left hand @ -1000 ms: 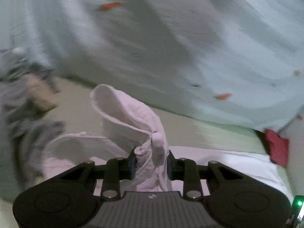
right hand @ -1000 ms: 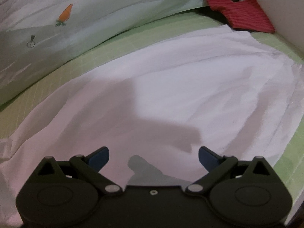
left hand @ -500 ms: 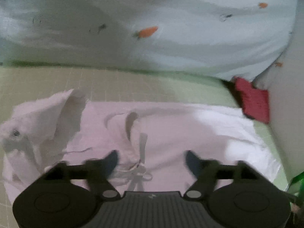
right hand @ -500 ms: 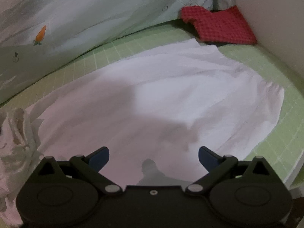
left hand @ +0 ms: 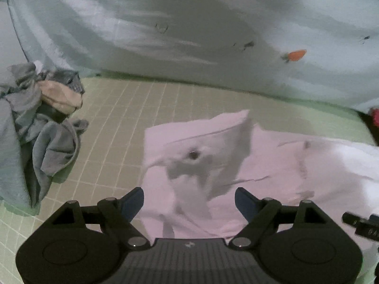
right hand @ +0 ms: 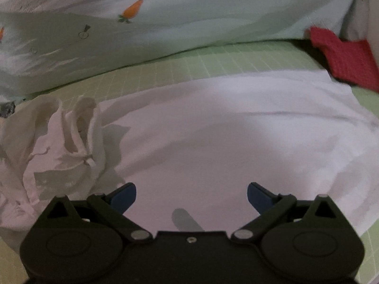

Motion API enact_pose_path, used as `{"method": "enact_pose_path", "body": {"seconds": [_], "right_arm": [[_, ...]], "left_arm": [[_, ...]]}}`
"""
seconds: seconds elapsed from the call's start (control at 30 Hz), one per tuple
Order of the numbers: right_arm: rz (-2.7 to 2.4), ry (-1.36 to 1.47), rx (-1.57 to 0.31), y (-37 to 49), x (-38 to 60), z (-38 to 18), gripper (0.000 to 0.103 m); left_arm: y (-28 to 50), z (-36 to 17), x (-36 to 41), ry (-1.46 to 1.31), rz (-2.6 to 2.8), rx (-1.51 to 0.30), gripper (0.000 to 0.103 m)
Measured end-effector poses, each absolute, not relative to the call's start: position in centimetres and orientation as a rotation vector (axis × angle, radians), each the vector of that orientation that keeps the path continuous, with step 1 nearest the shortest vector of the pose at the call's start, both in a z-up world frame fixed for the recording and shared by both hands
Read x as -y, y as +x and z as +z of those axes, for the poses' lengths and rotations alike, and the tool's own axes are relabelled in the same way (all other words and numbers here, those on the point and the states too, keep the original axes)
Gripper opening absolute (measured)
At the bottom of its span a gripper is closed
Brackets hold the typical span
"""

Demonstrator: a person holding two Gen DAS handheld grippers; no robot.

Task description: Fold clothes

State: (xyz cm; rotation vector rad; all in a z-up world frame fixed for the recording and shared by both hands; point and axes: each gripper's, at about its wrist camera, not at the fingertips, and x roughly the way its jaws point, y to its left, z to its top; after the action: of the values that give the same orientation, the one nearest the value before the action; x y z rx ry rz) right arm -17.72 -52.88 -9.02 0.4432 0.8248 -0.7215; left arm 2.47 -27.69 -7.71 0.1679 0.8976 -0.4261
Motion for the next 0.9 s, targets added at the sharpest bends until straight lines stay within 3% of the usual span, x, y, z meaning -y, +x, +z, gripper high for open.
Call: {"method": "enact_pose_path", "body": {"seconds": [0.2,0.23,0.3,0.33,0.37,0.7,0.9], "right_arm": [[-0.802,0.349,-0.860,-15.3,52.8,-8.7,0.101],[-0.817,0.330,-0.868,-15.1,52.8,-8.7,0.101],[-0.850,0.306,-0.873,-15.6,52.9,-8.4,0.101],[-0.862,0.306,-0.868,-16.0,52.9,-8.3,0.101],[-0.870,0.313,-0.857,-16.6,52.9,-8.0,0.101],[-0.961,0.413,-0.819,-24.8,53.6,-7.6,0.101],[-0.963,0.452,-0.842,-27.5,55.6,-8.6,0.101]], "left_arm": [[4.3,-8.8,28.3,0.142,-0.508,-0.917,0.084],[4.4,-8.9,28.6,0.142,-0.523,-0.913,0.080],[4.6,-9.0,29.2,0.141,-0.555,-0.906,0.061],[4.7,-9.0,29.5,0.139,-0.578,-0.901,0.043],[4.8,-9.0,29.6,0.129,-0.600,-0.901,0.011],[-2.8,-5.7,35.5,0.105,-0.954,-0.866,0.004],[-6.1,-12.9,40.2,0.222,-0.841,-1.059,0.005]]}}
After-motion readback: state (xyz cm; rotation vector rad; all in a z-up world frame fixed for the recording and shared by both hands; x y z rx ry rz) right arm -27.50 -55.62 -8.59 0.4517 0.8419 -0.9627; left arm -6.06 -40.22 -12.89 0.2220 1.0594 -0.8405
